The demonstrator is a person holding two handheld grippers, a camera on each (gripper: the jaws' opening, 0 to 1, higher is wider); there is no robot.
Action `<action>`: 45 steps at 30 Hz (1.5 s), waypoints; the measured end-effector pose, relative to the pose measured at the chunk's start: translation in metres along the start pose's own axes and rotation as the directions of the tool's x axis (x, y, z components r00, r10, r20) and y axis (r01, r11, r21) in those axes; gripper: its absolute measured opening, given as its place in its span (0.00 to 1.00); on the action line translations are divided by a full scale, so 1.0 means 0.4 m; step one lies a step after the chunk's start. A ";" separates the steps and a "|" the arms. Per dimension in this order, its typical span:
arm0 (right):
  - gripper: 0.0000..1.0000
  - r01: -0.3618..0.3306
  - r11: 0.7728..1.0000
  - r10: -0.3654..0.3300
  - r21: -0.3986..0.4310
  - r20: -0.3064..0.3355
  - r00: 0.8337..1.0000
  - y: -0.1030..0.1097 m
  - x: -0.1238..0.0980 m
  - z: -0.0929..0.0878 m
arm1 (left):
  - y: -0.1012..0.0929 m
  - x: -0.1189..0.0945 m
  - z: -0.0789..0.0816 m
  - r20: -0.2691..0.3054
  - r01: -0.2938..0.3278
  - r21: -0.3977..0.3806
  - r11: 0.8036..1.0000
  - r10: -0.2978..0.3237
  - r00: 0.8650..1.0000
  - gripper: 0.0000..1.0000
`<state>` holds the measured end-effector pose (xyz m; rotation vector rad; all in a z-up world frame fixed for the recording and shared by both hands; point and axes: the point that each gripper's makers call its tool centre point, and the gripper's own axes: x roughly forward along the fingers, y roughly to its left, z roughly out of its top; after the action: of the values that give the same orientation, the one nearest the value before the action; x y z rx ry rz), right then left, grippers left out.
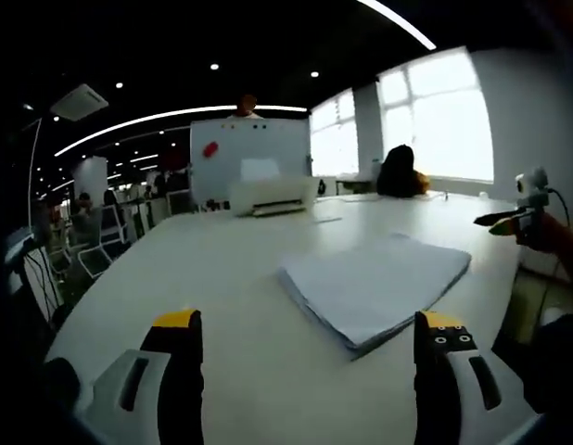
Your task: Organize the stack of printing papers by aligning and flattening the scattered papers on the table
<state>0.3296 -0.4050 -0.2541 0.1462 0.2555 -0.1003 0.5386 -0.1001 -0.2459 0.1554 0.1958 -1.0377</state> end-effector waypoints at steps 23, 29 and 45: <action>0.90 0.022 0.999 -0.025 -0.032 -0.099 0.995 0.012 -0.104 -0.032 | -0.005 -0.094 -0.020 -0.063 0.016 -0.006 1.000 -0.016 0.998 0.97; 0.90 0.023 0.998 -0.029 -0.052 -0.123 0.992 0.015 -0.118 -0.038 | -0.010 -0.108 -0.025 -0.074 0.022 -0.018 1.000 -0.024 0.997 0.97; 0.90 0.012 0.998 -0.020 -0.062 -0.137 0.990 0.031 -0.121 -0.040 | -0.012 -0.132 -0.026 -0.072 0.022 -0.023 0.999 -0.024 0.997 0.97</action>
<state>0.2807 -0.3866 -0.2555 0.0901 0.3966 -0.0983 0.5073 -0.0560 -0.2438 0.1705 0.2752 -1.0532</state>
